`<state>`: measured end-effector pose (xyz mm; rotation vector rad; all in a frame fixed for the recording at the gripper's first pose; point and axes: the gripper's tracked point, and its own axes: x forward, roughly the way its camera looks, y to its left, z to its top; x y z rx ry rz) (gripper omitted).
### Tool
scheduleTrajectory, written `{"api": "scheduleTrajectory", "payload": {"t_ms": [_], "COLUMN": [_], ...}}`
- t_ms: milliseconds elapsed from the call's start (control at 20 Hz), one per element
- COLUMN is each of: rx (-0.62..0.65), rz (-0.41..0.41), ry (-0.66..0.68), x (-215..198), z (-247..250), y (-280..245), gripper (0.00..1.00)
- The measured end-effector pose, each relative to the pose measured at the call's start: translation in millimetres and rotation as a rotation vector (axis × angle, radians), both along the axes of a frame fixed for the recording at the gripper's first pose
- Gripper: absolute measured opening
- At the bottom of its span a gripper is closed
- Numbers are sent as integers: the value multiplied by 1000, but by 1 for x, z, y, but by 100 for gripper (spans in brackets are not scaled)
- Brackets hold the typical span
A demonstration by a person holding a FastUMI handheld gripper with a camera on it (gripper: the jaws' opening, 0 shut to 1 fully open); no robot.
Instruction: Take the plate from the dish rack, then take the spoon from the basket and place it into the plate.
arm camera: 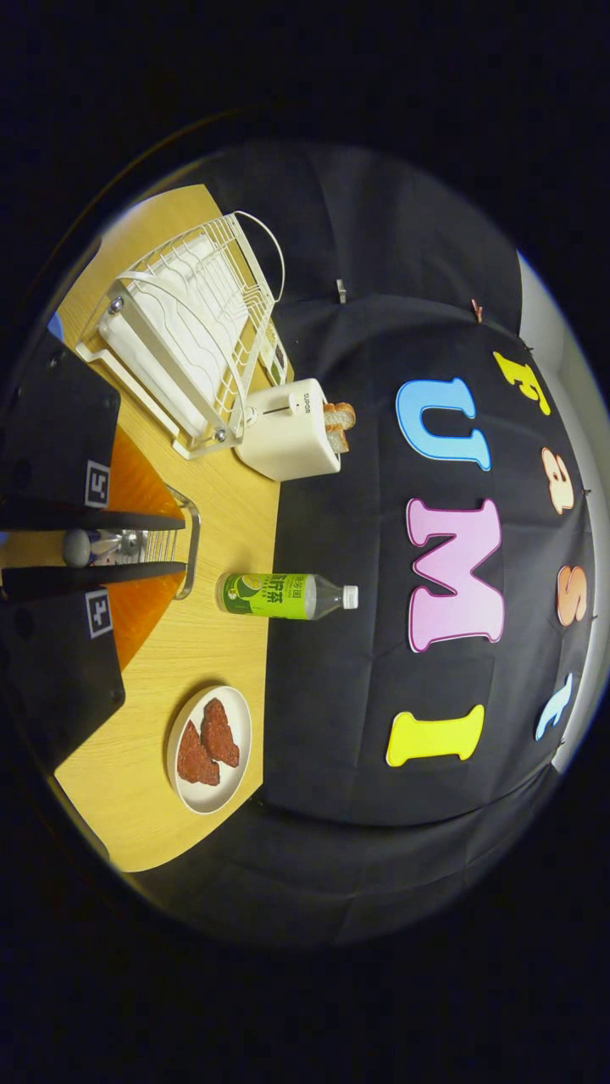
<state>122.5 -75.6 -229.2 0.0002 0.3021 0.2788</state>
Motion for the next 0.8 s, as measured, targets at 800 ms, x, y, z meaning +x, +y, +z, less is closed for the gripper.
{"api": "scheduleTrajectory", "payload": {"t_ms": [800], "rx": [44], "rz": [152], "ry": [-21], "x": [-71], "z": [127], "y": [12], "gripper": [20]}}
